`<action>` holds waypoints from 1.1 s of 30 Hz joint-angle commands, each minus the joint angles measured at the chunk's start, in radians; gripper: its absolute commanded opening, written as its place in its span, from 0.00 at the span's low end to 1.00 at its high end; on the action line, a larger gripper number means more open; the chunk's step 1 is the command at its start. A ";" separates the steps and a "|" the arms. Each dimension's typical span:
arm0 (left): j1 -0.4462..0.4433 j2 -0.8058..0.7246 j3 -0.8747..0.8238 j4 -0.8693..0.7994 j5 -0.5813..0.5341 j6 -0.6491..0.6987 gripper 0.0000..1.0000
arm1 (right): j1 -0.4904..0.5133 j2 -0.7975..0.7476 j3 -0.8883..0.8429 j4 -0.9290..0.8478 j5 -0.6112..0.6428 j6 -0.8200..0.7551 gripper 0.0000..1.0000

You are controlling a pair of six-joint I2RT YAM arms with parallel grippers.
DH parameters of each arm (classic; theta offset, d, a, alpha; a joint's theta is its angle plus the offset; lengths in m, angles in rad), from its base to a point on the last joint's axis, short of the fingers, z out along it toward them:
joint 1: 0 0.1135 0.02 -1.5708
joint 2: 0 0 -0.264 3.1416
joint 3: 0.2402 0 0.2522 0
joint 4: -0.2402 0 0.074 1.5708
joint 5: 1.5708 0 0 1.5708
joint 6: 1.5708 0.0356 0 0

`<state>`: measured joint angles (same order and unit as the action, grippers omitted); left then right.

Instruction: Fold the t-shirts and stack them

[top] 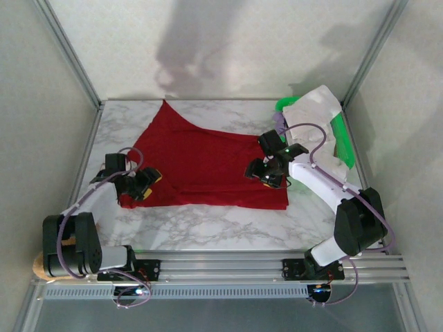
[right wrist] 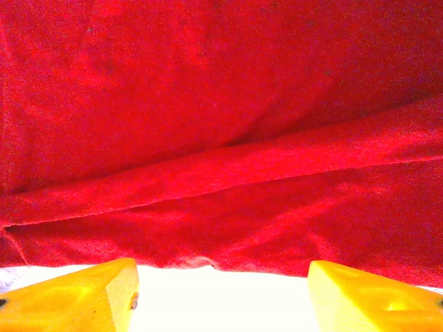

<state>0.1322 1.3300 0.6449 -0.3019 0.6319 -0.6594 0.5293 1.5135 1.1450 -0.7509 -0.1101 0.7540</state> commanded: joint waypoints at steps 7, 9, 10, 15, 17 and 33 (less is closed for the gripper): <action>-0.002 0.070 0.038 0.029 -0.026 0.042 0.68 | 0.006 -0.019 0.012 -0.022 -0.011 -0.010 0.66; -0.003 0.072 0.031 0.043 -0.038 0.039 0.67 | 0.006 -0.018 0.013 -0.022 -0.011 -0.010 0.66; -0.004 0.068 0.025 0.057 -0.042 0.035 0.67 | 0.005 -0.016 0.013 -0.021 -0.011 -0.012 0.66; -0.006 0.079 0.029 0.076 -0.063 0.047 0.67 | 0.006 -0.019 0.022 -0.033 -0.006 -0.020 0.66; -0.005 0.102 0.034 0.091 -0.044 0.050 0.67 | 0.006 -0.022 0.022 -0.035 -0.004 -0.021 0.67; -0.049 0.232 0.131 0.099 0.040 0.097 0.68 | 0.006 -0.023 0.017 -0.036 -0.006 -0.021 0.67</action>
<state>0.1059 1.5425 0.7307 -0.1860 0.6479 -0.6052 0.5293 1.5074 1.1450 -0.7708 -0.1097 0.7444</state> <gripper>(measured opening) 0.675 0.666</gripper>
